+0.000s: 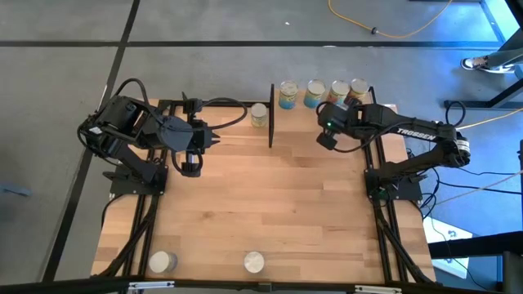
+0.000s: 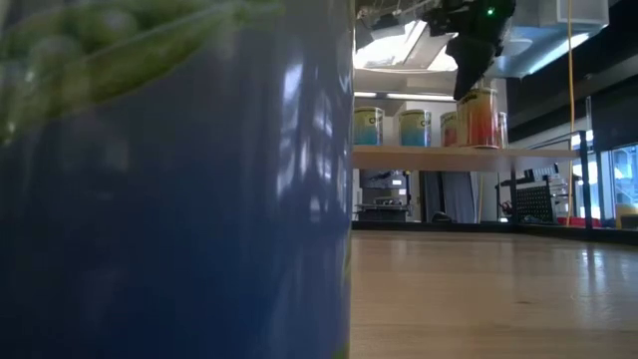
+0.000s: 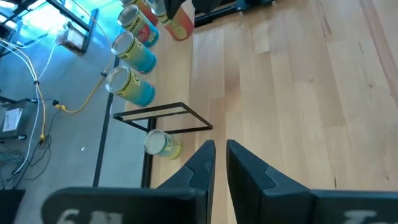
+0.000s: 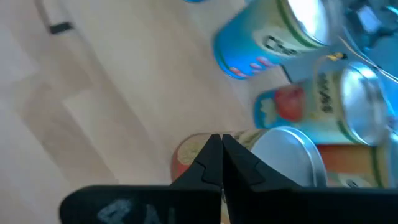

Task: Pick and place cans onto a shelf
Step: Put the canned pineapples on the shelf

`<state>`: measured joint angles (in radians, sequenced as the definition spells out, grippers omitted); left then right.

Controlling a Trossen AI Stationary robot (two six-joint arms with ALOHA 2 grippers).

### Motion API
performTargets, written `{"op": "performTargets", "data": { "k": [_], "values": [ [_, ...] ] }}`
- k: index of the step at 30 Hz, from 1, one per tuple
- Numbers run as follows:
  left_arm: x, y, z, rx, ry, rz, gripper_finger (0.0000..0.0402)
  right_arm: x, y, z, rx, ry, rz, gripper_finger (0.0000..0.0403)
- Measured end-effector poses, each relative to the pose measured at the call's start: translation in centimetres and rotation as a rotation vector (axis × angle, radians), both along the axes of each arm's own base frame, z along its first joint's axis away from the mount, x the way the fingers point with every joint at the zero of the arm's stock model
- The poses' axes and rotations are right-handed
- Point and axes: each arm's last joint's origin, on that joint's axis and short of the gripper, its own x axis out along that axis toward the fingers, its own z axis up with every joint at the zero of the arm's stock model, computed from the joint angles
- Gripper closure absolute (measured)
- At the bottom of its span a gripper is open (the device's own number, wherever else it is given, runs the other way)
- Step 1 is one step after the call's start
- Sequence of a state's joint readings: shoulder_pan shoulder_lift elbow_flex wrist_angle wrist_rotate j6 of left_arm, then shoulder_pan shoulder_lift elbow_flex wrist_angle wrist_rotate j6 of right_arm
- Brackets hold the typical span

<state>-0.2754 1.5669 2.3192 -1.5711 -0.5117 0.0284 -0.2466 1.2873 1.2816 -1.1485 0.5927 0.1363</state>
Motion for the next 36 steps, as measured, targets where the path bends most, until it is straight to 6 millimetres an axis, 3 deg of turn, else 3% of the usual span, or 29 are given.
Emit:
{"op": "performTargets", "data": {
  "k": [8, 16, 29, 36],
  "values": [
    [0.0, 0.0, 0.0, 0.000, 0.000, 0.000, 0.0368, -0.6, 0.0, -0.1, -0.026, 0.035, -0.071, 0.0402],
    [0.0, 0.0, 0.0, 0.000, 0.000, 0.000, 0.0368, 0.8, 0.0, 0.2, 0.047, -0.059, 0.093, 0.0402],
    [0.0, 0.0, 0.0, 0.000, 0.000, 0.000, 0.0368, -0.6, -2.6, 0.0, 0.057, -0.040, -0.055, 0.0402],
    [0.0, 0.0, 0.0, 0.000, 0.000, 0.000, 0.0368, -1.2, -2.9, -0.1, 0.071, 0.000, -0.088, 0.0402]
  ]
}}
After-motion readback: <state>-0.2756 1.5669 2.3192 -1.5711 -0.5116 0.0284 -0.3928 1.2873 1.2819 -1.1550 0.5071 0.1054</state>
